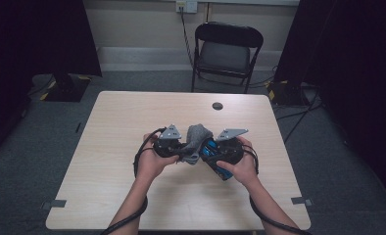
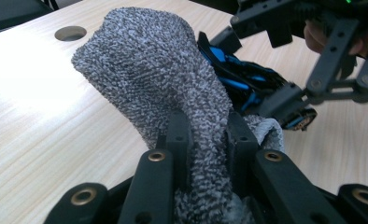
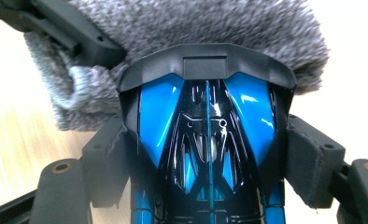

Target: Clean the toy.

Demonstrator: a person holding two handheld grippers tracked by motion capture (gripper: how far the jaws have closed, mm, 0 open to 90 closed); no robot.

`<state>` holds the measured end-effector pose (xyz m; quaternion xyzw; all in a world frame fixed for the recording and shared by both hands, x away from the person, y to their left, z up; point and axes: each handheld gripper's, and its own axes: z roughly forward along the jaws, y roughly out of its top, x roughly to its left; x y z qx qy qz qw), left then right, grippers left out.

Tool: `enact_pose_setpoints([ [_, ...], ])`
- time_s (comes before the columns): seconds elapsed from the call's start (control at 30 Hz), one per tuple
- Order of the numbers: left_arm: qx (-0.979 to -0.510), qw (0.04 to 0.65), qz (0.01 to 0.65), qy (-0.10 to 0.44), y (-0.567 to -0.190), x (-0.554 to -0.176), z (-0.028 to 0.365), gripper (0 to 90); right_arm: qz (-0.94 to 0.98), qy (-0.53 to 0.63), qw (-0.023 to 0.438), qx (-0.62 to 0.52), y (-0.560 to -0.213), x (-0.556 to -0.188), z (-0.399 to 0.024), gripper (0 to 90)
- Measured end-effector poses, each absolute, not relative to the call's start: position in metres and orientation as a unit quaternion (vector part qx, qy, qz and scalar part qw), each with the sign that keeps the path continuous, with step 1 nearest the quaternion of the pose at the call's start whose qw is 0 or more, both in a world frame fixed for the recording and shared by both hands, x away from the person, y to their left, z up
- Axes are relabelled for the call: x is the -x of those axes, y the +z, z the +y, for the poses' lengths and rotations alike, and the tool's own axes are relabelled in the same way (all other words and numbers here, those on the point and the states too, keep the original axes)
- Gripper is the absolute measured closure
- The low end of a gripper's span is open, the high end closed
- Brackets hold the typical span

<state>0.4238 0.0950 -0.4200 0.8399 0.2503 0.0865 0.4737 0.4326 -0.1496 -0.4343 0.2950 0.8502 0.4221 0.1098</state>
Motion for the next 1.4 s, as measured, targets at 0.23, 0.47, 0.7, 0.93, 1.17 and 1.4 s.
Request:
enact_pose_setpoints([
  [0.23,-0.841,0.475,0.245,0.082,-0.423,-0.419,0.096,75.4,0.844,0.424,0.112,-0.307,-0.435,-0.436,-0.156,25.4],
  [0.47,-0.845,0.473,0.236,0.083,-0.421,-0.412,0.096,75.4,0.841,0.423,0.119,-0.315,-0.434,-0.439,-0.161,25.4],
  [0.7,-0.846,0.472,0.234,0.082,-0.422,-0.405,0.099,75.4,0.834,0.427,0.120,-0.328,-0.433,-0.442,-0.167,25.3],
  [0.93,-0.847,0.450,0.266,0.097,-0.432,-0.405,0.113,75.3,0.827,0.435,0.121,-0.335,-0.430,-0.442,-0.174,25.4],
  [1.17,-0.848,0.437,0.277,0.114,-0.431,-0.412,0.103,75.2,0.828,0.445,0.116,-0.321,-0.424,-0.438,-0.165,25.4],
  [1.4,-0.849,0.452,0.259,0.085,-0.434,-0.413,0.075,75.1,0.835,0.431,0.118,-0.321,-0.428,-0.437,-0.161,25.3],
])
